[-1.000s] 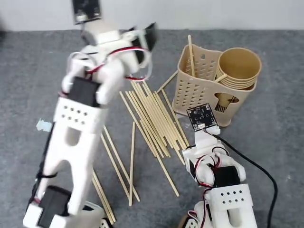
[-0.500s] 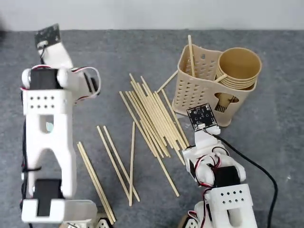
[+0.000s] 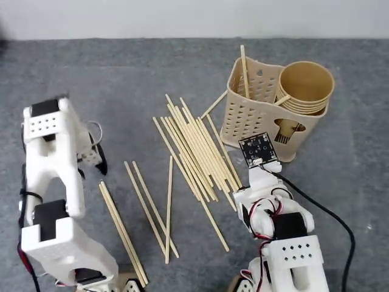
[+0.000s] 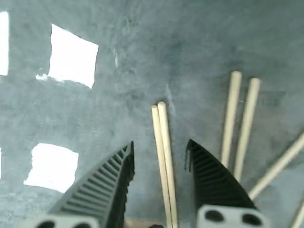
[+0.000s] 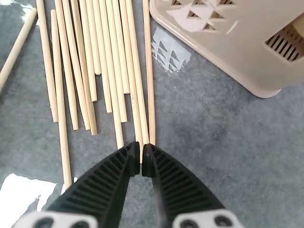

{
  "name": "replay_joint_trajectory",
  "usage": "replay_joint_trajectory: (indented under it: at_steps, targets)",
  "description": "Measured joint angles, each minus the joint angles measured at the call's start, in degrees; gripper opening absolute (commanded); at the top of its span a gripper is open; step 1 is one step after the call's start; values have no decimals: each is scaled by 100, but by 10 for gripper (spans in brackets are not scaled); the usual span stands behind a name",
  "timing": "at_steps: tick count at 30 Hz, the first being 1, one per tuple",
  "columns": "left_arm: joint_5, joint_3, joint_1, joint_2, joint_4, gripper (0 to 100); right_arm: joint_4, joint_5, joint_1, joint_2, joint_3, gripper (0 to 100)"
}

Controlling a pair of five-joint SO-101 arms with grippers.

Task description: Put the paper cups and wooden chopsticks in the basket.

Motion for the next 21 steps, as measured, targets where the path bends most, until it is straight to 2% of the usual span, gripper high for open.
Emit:
replay_joint_trajectory:
  at_steps: [2, 6, 11, 16, 21]
  targets:
    - [-53, 589, 18, -105, -316, 35, 0, 0, 0, 0, 0, 32]
    - [-62, 1978, 176, -651, -1407, 27, 0, 79, 0, 0, 0, 32]
    - [26, 3235, 273, -1319, -2708, 92, 0, 176, 0, 0, 0, 32]
    - [62, 3455, 273, -1670, -2857, 207, 0, 176, 0, 0, 0, 32]
    - [62, 3455, 264, -1855, -2734, 209, 0, 176, 0, 0, 0, 32]
